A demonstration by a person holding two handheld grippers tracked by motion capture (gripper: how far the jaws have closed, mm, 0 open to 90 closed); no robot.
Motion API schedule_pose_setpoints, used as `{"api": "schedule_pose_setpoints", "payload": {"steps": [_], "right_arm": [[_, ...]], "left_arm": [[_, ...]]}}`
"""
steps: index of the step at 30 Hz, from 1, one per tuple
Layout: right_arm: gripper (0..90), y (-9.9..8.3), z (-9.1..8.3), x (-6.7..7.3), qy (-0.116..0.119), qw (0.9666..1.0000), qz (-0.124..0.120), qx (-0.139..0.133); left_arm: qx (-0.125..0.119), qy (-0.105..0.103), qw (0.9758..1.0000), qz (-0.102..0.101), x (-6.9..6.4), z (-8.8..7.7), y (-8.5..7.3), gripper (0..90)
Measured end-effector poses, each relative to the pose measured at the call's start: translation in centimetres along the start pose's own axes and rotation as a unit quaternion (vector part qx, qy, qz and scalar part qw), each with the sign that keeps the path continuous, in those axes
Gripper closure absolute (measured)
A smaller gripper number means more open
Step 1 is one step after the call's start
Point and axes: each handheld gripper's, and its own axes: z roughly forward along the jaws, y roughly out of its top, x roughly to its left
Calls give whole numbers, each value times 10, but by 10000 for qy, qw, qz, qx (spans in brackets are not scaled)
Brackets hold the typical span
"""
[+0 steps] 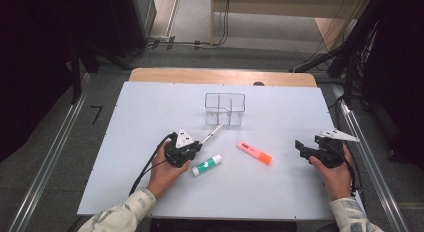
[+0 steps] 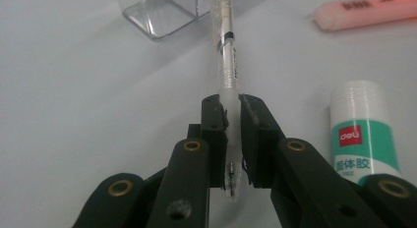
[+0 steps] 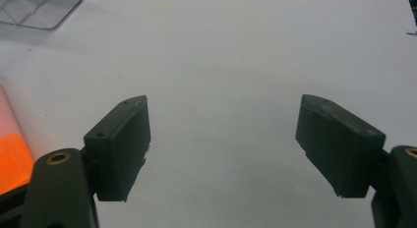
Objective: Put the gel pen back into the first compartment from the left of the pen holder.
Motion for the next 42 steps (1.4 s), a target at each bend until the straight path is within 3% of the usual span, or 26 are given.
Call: {"api": "schedule_pose_setpoints", "payload": {"steps": [4,10,19,22,27,32,42], "right_arm": [[194,0,-1,0,-6,10000,3,-4],[195,0,0,0,-1,10000,-2,-2],[195,0,0,0,10,10000,9,1],[195,0,0,-1,2,10000,18,12],[195,0,1,0,7,10000,13,18],[195,0,1,0,-2,10000,25,24],[195,1,1,0,8,10000,3,18]], "left_arm": [[-130,-101,9998,-89,-1,-7,3,818],[-181,-203,9986,-452,2,-17,7,818],[-510,-104,9958,-749,8,-38,19,817],[-547,-163,9949,-833,10,-42,26,818],[-632,-160,9943,-840,13,-49,39,818],[-690,31,9937,-884,18,-54,47,818],[-580,171,9932,-997,30,-45,68,817]]}}
